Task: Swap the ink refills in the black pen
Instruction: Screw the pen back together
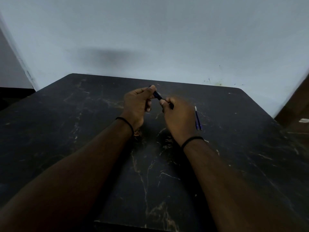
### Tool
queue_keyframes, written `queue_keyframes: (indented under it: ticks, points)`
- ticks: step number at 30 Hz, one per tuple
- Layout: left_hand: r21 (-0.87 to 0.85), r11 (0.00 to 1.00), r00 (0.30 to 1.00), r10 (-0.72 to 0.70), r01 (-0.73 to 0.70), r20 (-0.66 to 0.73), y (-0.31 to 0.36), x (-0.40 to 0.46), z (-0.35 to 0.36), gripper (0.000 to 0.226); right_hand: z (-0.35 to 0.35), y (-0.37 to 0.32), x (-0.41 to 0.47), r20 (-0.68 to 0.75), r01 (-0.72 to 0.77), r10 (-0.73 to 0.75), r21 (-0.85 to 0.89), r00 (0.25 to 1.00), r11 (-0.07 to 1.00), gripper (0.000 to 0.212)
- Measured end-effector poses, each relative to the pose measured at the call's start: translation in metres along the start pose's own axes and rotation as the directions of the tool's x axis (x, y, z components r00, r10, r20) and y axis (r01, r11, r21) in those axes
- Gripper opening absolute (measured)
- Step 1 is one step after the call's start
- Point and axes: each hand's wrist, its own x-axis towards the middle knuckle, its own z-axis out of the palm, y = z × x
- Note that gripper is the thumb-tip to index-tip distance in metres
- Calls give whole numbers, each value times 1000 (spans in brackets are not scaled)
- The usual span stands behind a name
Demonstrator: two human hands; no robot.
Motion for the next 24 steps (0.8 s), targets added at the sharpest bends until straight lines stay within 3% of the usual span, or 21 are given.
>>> queue_keyframes:
  ticks: [3, 7, 11, 16, 21, 24]
  points:
    - [-13, 1000, 1000, 7, -7, 8, -1, 2, 0, 24, 0, -4, 0, 62, -69, 66, 46, 996, 997, 23]
    - [-23, 1000, 1000, 13, -13, 16, -1, 5, -1, 22, 0, -6, -1, 34, -125, 121, 181, 992, 976, 9]
    - [-32, 999, 999, 2, -1, 34, -4, 5, 1, 21, 0, -5, -1, -39, -104, 112, 164, 993, 981, 13]
    - [0, 1000, 1000, -6, 6, 15, -3, 3, 2, 20, 2, -8, -4, -24, -148, 156, 206, 987, 967, 16]
    - [271, 949, 983, 179, -164, -34, -1, 2, 4, 40, 5, -13, -1, 28, -229, 230, 284, 973, 931, 19]
    - [589, 776, 930, 352, -226, -107, 2, 14, -14, 49, 5, -10, -3, 57, -243, 236, 200, 970, 949, 20]
